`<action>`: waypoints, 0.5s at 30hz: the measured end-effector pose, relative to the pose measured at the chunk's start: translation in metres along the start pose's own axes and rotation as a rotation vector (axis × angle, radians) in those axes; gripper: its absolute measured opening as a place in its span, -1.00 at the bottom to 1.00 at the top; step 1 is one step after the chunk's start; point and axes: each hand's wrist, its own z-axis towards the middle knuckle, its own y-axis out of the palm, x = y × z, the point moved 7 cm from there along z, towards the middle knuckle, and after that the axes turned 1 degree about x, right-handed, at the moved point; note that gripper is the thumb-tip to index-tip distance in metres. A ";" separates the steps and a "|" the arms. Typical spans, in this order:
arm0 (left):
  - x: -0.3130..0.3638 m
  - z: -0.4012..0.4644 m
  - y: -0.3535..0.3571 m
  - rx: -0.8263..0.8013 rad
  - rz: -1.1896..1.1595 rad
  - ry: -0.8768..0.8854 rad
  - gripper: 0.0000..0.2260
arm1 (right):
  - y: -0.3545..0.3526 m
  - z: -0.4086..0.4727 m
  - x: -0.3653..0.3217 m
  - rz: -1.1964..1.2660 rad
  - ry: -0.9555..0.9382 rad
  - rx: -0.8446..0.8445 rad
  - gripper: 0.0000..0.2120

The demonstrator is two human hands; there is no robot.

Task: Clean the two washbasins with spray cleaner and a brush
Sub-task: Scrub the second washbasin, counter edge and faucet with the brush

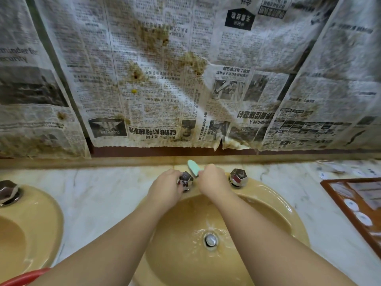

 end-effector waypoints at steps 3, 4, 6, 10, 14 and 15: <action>0.003 0.002 0.007 -0.058 0.003 0.064 -0.70 | 0.016 -0.016 0.015 0.089 0.144 -0.036 -0.67; 0.004 0.003 0.010 -0.079 0.019 0.071 -0.70 | 0.027 -0.023 0.015 0.103 0.173 -0.069 -0.61; 0.003 0.005 0.014 -0.099 0.064 0.070 -0.69 | 0.046 -0.035 0.013 0.120 0.193 -0.109 -0.54; -0.001 0.007 0.020 -0.116 0.111 0.072 -0.62 | 0.057 -0.032 0.003 0.135 0.142 -0.045 -0.56; -0.002 0.004 0.025 -0.128 0.107 0.085 -0.51 | 0.059 -0.021 -0.008 0.078 0.096 -0.002 -0.59; -0.003 0.004 0.026 -0.131 0.110 0.086 -0.50 | 0.061 -0.024 -0.008 0.051 0.088 0.000 -0.58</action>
